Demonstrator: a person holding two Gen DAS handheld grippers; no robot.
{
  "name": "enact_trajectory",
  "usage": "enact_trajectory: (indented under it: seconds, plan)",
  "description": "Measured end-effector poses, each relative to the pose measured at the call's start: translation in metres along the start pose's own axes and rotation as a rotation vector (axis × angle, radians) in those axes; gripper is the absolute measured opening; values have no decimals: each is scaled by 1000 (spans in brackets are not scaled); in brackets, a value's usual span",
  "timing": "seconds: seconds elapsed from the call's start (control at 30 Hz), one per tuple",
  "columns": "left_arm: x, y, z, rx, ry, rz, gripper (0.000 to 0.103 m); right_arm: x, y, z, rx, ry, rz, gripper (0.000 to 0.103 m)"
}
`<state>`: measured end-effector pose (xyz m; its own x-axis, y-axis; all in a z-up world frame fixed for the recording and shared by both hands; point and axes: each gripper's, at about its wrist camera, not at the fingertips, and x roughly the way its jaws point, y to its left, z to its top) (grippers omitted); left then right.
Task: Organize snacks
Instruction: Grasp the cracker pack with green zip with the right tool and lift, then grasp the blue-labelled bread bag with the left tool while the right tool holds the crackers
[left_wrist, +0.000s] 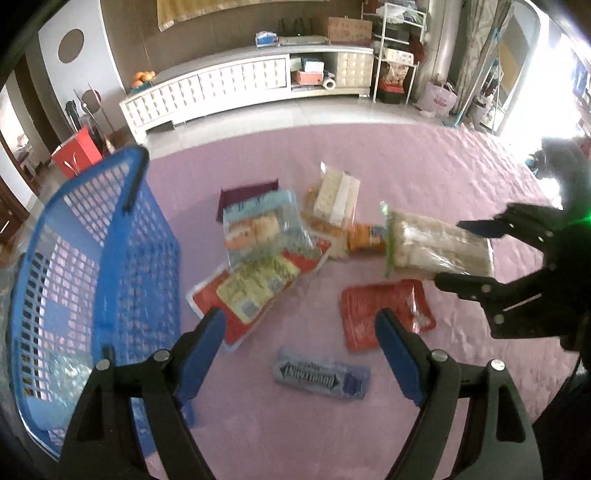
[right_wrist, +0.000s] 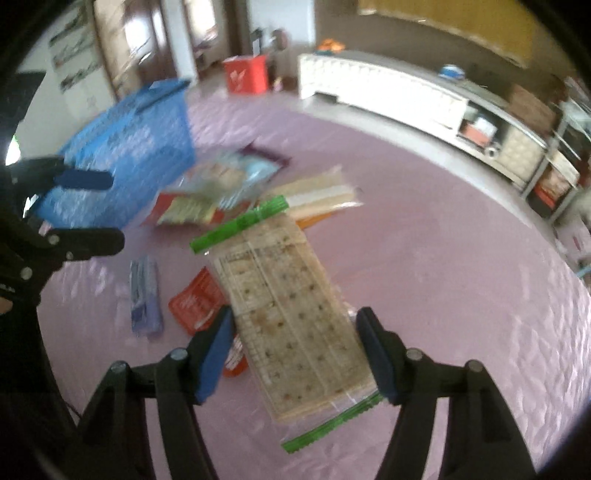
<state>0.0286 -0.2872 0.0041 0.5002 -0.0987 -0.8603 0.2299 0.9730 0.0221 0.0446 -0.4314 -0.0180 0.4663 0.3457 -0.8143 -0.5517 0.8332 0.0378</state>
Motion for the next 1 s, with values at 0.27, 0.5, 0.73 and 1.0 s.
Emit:
enact_trajectory:
  seconds: [0.27,0.5,0.73,1.0]
  plan:
    - [14,3,40,8,1,61,81,4,-17,25,186,-62,-54,71]
    - [45,13,57,-58,32,20,81,19,-23,37,268,-75,-84,71]
    - [73,25,71,-96,43,50,81,37,-25,45,268,-62,-91,71]
    - [106,53,68,-207,99,-9,81,47,-22,42,257,-28,-118,71]
